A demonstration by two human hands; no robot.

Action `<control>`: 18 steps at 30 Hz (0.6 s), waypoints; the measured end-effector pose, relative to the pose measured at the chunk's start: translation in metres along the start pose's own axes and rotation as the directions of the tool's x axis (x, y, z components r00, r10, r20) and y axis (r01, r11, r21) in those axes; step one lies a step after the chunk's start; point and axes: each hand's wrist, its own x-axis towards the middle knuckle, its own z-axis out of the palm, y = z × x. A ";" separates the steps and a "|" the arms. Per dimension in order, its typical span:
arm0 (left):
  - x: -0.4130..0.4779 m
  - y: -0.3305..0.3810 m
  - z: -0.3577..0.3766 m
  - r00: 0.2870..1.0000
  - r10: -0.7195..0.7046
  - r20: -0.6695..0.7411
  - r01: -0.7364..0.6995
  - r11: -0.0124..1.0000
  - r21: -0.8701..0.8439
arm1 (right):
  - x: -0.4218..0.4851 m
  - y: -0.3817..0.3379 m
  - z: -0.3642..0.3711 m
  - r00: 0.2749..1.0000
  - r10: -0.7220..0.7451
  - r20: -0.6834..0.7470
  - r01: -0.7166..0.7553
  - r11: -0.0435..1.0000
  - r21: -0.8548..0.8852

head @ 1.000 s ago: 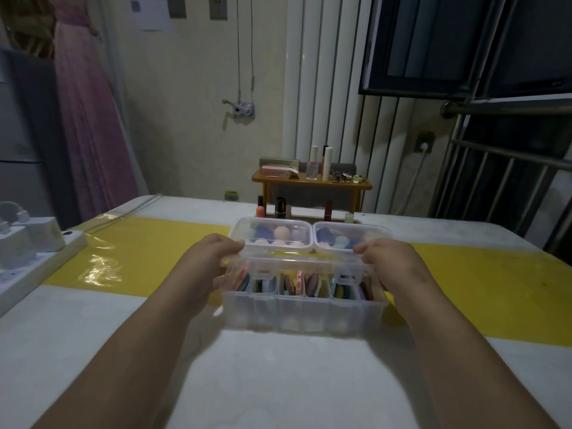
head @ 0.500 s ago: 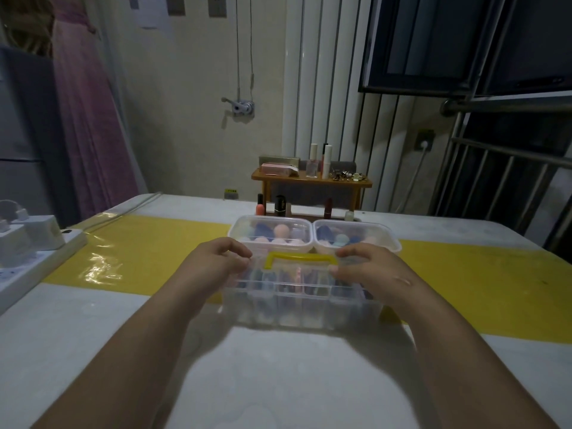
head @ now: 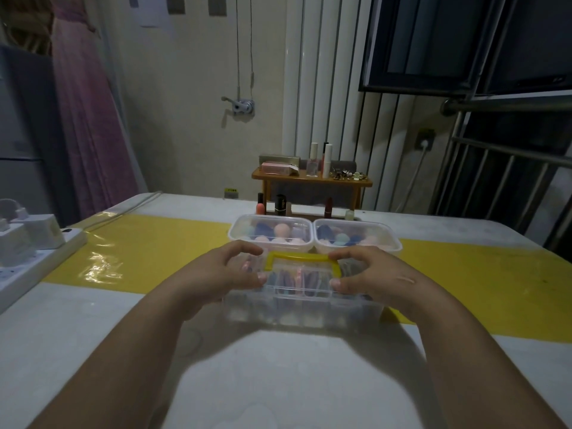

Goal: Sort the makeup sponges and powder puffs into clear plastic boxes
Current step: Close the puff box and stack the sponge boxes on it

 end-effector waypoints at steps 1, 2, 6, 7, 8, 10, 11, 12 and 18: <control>0.000 -0.001 -0.001 1.000 0.003 -0.002 -0.003 1.000 0.016 | 0.000 -0.001 0.000 1.000 -0.002 0.004 0.002 1.000 -0.023; 0.000 -0.001 -0.002 1.000 0.002 0.000 -0.002 1.000 0.025 | -0.001 -0.001 0.000 1.000 -0.004 0.007 0.004 0.999 -0.038; 0.001 -0.006 -0.005 1.000 -0.019 -0.003 0.019 0.999 0.038 | 0.001 0.004 -0.003 1.000 0.020 -0.007 -0.020 0.998 -0.058; 0.001 -0.007 -0.006 0.999 -0.033 -0.004 0.033 0.999 0.037 | 0.002 0.008 -0.003 0.999 0.035 -0.016 -0.036 0.998 -0.060; 0.001 -0.008 -0.007 0.999 -0.045 -0.001 0.045 0.999 0.029 | 0.004 0.011 -0.003 0.998 0.049 -0.025 -0.050 0.997 -0.054; 0.000 -0.007 -0.008 0.997 -0.068 0.021 0.068 0.998 -0.012 | 0.006 0.017 -0.004 0.996 0.084 -0.036 -0.085 0.996 -0.040; 0.001 -0.006 -0.009 0.997 -0.074 0.036 0.075 0.997 -0.035 | 0.006 0.018 -0.004 0.995 0.097 -0.022 -0.098 0.994 -0.046; -0.001 -0.005 -0.010 0.996 -0.077 0.052 0.079 0.995 -0.055 | 0.006 0.018 -0.004 0.994 0.111 0.003 -0.110 0.992 -0.067; -0.009 -0.001 -0.011 0.991 -0.093 0.095 0.078 0.985 0.151 | -0.001 0.014 -0.007 0.982 0.162 0.097 -0.139 0.968 -0.209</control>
